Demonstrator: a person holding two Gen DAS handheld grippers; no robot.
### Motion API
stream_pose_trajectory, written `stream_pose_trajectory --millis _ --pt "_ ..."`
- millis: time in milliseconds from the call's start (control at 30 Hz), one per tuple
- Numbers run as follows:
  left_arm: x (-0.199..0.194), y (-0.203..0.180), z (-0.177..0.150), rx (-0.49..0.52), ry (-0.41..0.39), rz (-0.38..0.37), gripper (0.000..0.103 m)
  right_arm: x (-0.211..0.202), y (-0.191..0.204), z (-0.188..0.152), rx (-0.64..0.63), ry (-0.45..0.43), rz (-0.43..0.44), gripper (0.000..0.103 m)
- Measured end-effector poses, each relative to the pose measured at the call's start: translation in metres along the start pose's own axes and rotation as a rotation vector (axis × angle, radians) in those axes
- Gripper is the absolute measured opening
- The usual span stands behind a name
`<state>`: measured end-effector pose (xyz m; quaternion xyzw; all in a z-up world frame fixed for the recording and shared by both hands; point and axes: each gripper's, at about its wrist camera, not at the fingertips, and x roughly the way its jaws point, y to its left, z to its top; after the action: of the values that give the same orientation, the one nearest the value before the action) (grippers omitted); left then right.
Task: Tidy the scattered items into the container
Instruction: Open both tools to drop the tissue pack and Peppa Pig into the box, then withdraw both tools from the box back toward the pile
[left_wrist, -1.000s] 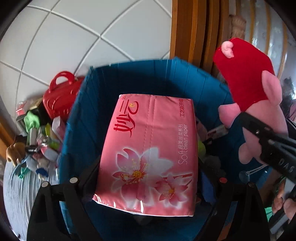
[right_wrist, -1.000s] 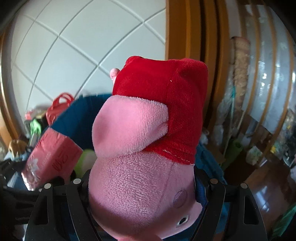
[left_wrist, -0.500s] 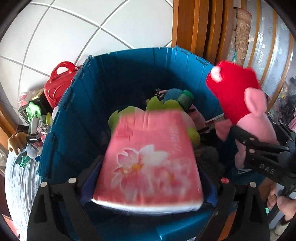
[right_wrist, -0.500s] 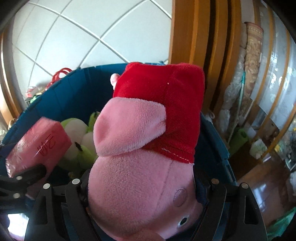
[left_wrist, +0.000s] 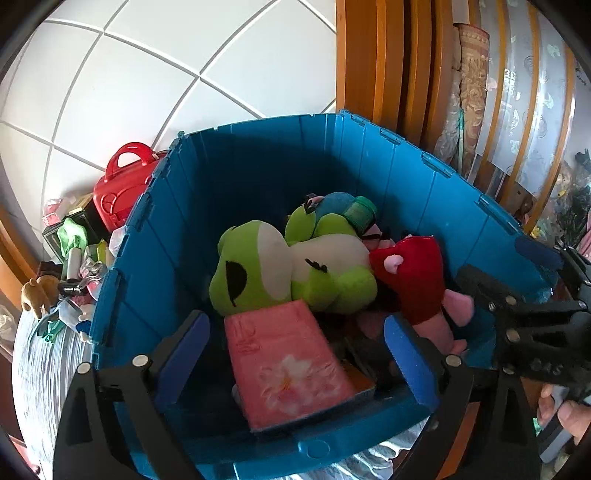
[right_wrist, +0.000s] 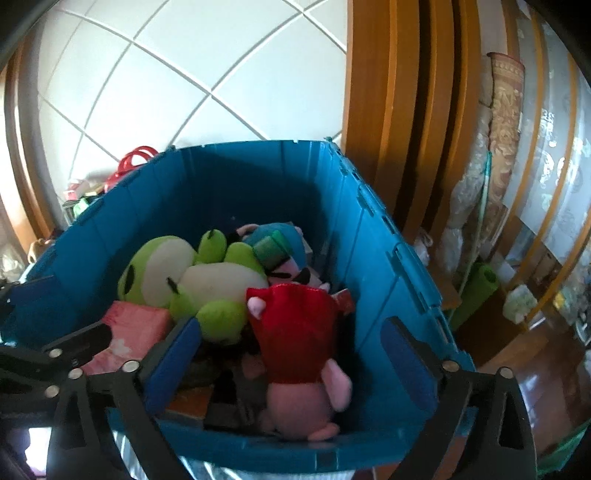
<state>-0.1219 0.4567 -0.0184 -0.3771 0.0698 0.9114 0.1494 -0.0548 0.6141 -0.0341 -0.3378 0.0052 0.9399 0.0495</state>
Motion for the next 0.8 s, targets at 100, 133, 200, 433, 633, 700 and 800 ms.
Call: stream_pose_trajectory --millis 100,133,200,433,633,700,800 --pt "-0.006 0.0 -0.003 -0.006 -0.014 0.002 0.097 -0.008 0.002 -0.004 -0.003 -0.008 0.008 0.103" --pt "-0.008 0.0 -0.004 -0.011 -0.019 0.002 0.097 -0.011 0.003 -0.005 -0.005 -0.01 0.011 0.103" --pt "-0.013 0.001 -0.006 -0.02 -0.034 0.005 0.097 -0.017 0.003 -0.007 -0.005 -0.018 0.014 0.103" --pt "-0.036 0.005 -0.013 -0.057 -0.089 0.023 0.097 -0.045 0.006 -0.011 -0.001 -0.075 0.043 0.103" --pt "-0.061 0.012 -0.016 -0.093 -0.17 0.057 0.097 -0.061 0.014 -0.011 -0.018 -0.118 0.089 0.103" --pt "-0.068 0.016 -0.017 -0.103 -0.19 0.074 0.097 -0.063 0.017 -0.01 -0.022 -0.131 0.104 0.103" --pt "-0.08 0.026 -0.021 -0.115 -0.233 0.104 0.097 -0.065 0.024 -0.008 -0.025 -0.151 0.137 0.103"
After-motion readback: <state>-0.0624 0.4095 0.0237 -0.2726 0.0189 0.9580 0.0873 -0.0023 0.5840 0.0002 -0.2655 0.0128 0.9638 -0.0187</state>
